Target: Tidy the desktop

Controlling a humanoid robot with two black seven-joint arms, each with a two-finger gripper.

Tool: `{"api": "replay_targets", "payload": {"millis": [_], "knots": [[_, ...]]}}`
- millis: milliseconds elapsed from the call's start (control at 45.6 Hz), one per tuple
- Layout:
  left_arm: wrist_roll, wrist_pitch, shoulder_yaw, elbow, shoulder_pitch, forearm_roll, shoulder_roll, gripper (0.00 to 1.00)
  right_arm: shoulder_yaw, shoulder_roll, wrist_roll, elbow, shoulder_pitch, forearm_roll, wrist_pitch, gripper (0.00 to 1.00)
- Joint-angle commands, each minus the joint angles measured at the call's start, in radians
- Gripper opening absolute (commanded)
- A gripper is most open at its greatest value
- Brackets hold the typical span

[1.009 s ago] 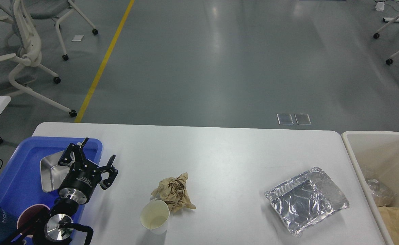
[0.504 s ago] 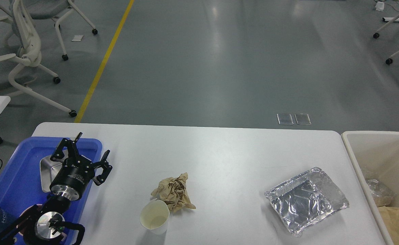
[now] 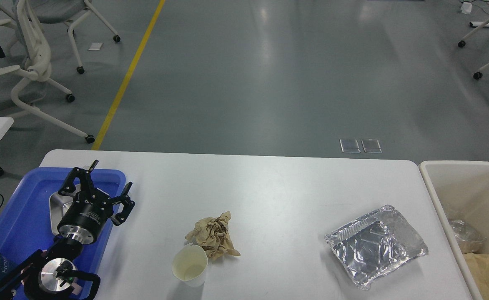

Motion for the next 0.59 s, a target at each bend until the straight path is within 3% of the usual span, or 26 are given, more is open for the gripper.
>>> {"api": "replay_targets", "payload": {"millis": [0,154,373,570], "knots": [[0.001,0.001,0.0,0.0,-0.002,0.0,-0.001,0.96,-0.001,0.125,0.002,-0.007,0.017,0.002,-0.002,1.0],[0.003,0.001,0.001,0.0,-0.003,0.0,-0.002,0.96,-0.072,0.318,0.002,-0.024,0.273,0.0,0.038,1.0],[0.003,-0.001,-0.008,0.0,0.001,0.0,0.019,0.96,-0.479,0.331,0.002,-0.066,0.632,-0.059,0.069,1.0],[0.003,-0.001,-0.013,0.0,0.001,0.0,0.021,0.96,-0.871,0.407,0.005,-0.199,0.963,-0.187,0.056,1.0]]}}
